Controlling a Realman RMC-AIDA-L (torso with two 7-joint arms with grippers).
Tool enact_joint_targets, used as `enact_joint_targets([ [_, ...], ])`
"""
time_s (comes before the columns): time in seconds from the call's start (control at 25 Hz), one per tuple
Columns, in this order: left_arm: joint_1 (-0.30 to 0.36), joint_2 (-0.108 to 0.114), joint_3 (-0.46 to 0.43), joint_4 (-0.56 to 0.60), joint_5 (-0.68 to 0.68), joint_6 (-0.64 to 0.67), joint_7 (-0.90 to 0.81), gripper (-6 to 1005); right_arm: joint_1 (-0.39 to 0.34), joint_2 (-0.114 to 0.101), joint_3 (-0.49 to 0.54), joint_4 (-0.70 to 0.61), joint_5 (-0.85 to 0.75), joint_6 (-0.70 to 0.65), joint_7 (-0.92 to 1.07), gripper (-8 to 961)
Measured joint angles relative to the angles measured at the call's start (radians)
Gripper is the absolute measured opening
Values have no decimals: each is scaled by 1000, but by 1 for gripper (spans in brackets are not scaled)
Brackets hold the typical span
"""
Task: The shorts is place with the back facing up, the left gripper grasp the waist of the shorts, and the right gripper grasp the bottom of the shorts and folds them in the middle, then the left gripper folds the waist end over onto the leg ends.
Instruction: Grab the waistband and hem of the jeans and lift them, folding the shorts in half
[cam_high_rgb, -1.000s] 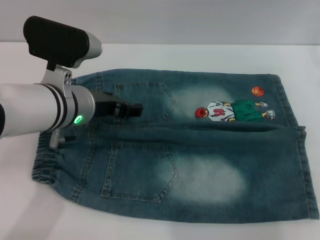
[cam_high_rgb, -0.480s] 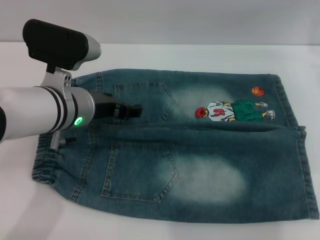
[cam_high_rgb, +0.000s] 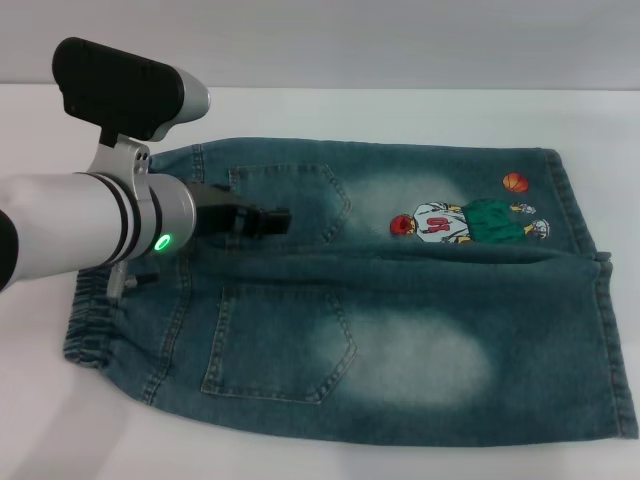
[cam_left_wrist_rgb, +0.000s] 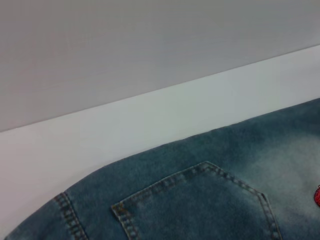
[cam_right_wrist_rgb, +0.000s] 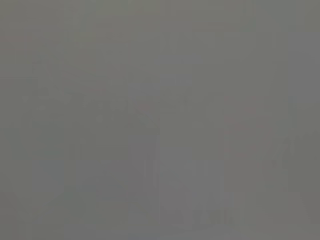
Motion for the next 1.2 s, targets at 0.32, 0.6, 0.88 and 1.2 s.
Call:
enact_joint_targets([
  [0.32,-1,1,2,0,0,12,0,808,-73,0,-231,-1,-32,132,2,736],
  [0.6,11,2,2,-3,0,23,3,808,-155,0,-575,-92,-43,131,1,736],
  [0.88,5,2,4,22,0,36,3,807,-248,-1,-797,-293,-153,55,1,736],
  [1.2,9,2,5,23,0,39,9,806,-180,0,-903,-351,-252,-304,-1,736],
])
